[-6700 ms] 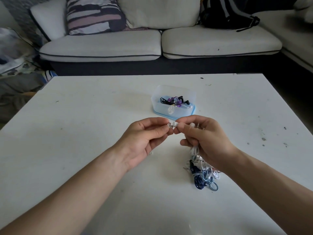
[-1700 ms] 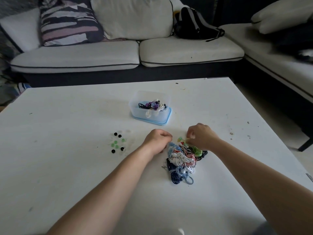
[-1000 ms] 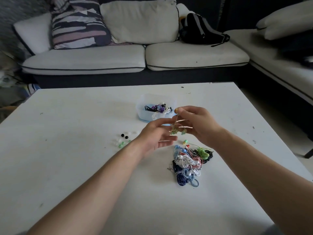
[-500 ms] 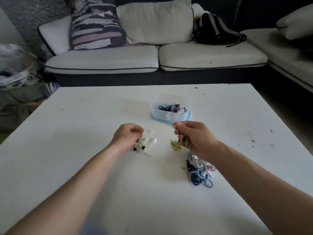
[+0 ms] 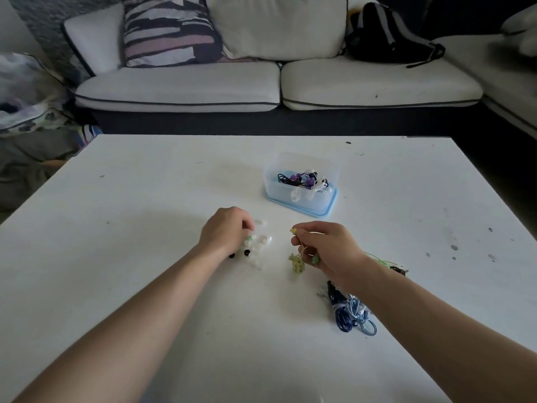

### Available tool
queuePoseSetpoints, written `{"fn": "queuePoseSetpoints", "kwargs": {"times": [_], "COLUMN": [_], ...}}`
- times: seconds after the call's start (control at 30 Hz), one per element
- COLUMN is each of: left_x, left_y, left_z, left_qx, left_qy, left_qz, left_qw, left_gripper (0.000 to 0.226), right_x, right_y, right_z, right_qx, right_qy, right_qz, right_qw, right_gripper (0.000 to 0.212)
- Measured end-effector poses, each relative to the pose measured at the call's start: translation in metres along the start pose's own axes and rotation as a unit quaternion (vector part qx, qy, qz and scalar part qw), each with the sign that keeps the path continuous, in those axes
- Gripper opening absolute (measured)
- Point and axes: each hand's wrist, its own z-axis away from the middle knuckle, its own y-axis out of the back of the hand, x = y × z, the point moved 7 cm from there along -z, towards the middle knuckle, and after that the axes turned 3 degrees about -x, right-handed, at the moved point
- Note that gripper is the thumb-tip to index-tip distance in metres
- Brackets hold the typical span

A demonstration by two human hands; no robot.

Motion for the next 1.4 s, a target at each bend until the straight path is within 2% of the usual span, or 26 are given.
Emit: {"fn": "queuePoseSetpoints", "kwargs": {"times": [0.27, 0.37, 0.67, 0.77, 0.9, 0.97, 1.07, 1.13, 1.27, 1.4], "left_x": [-0.006, -0.007, 0.007, 0.017, 0.048, 0.062, 0.077, 0.083, 0.088, 0.089], "left_y": [-0.01, -0.007, 0.044, 0.048, 0.043, 0.042, 0.039, 0.036, 0.035, 0.038], "left_z": [-0.007, -0.008, 0.024, 0.044, 0.076, 0.089, 0.1, 0.104, 0.104, 0.106], "left_qx": [-0.034, -0.024, 0.032, -0.011, -0.092, -0.103, -0.107, -0.104, -0.076, -0.054], "left_qy": [-0.007, -0.007, 0.021, 0.036, 0.029, 0.024, 0.021, 0.013, -0.02, -0.039], "left_qz": [0.001, 0.01, 0.207, 0.319, 0.505, 0.554, 0.594, 0.593, 0.533, 0.499], "left_qw": [0.999, 1.0, 0.978, 0.947, 0.857, 0.826, 0.797, 0.798, 0.843, 0.864], "left_gripper": [0.02, 0.019, 0.008, 0.009, 0.016, 0.019, 0.021, 0.021, 0.024, 0.027], "right_x": [0.001, 0.001, -0.019, -0.029, -0.04, -0.043, -0.049, -0.053, -0.062, -0.068], "right_y": [-0.003, -0.005, -0.003, -0.001, 0.004, 0.006, 0.006, 0.004, 0.003, 0.008], "right_z": [0.001, 0.002, 0.022, 0.034, 0.057, 0.068, 0.079, 0.082, 0.083, 0.082], "right_qx": [-0.011, -0.015, -0.009, -0.007, -0.017, -0.028, -0.044, -0.05, -0.06, -0.068], "right_qy": [-0.01, -0.009, 0.007, 0.018, 0.028, 0.037, 0.058, 0.07, 0.095, 0.112], "right_qz": [-0.009, -0.008, -0.042, -0.047, -0.06, -0.065, -0.062, -0.063, -0.035, 0.008], "right_qw": [1.0, 1.0, 0.999, 0.999, 0.998, 0.997, 0.995, 0.994, 0.993, 0.991], "right_gripper": [0.01, 0.01, 0.012, 0.017, 0.013, 0.009, 0.008, 0.006, 0.005, 0.007]}}
